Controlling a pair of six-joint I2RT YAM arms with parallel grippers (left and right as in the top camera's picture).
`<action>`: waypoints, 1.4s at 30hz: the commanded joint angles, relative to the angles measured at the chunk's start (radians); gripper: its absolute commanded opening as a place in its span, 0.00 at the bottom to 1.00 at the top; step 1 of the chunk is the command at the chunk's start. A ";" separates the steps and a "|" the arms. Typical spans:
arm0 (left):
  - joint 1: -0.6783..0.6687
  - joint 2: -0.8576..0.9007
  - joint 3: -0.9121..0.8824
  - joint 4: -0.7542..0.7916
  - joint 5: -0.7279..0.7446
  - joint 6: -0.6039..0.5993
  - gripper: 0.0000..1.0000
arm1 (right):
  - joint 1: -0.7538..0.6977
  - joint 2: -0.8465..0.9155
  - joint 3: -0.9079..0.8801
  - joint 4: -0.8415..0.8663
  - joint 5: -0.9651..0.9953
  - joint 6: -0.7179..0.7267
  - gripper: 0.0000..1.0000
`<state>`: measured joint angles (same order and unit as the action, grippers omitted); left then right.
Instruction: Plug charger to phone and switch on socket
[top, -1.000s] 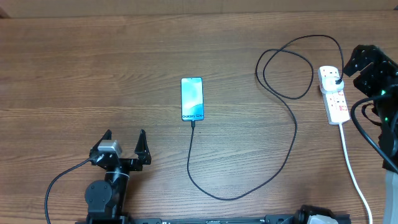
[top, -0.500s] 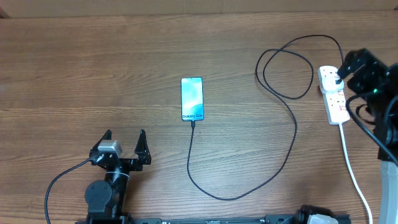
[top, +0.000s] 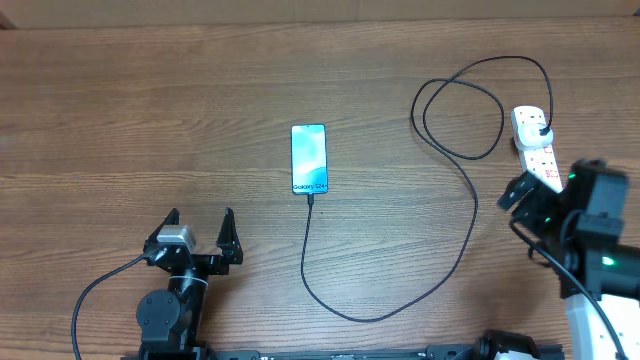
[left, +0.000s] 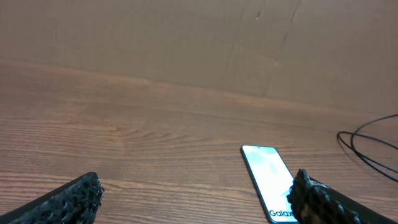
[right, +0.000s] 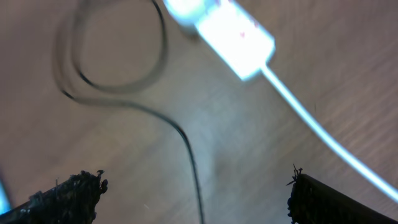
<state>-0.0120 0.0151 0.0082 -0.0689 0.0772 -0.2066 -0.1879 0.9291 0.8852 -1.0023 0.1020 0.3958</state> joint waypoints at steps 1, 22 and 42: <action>0.009 -0.011 -0.003 -0.003 -0.006 0.001 1.00 | 0.024 -0.009 -0.101 0.005 0.002 -0.008 1.00; 0.009 -0.011 -0.003 -0.004 -0.006 0.001 0.99 | 0.071 -0.016 -0.303 0.031 -0.002 -0.001 1.00; 0.009 -0.011 -0.003 -0.004 -0.006 0.001 0.99 | 0.090 -0.184 -0.303 0.031 -0.002 -0.001 1.00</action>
<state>-0.0120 0.0151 0.0082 -0.0692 0.0772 -0.2066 -0.1040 0.7559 0.5831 -0.9775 0.1013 0.3965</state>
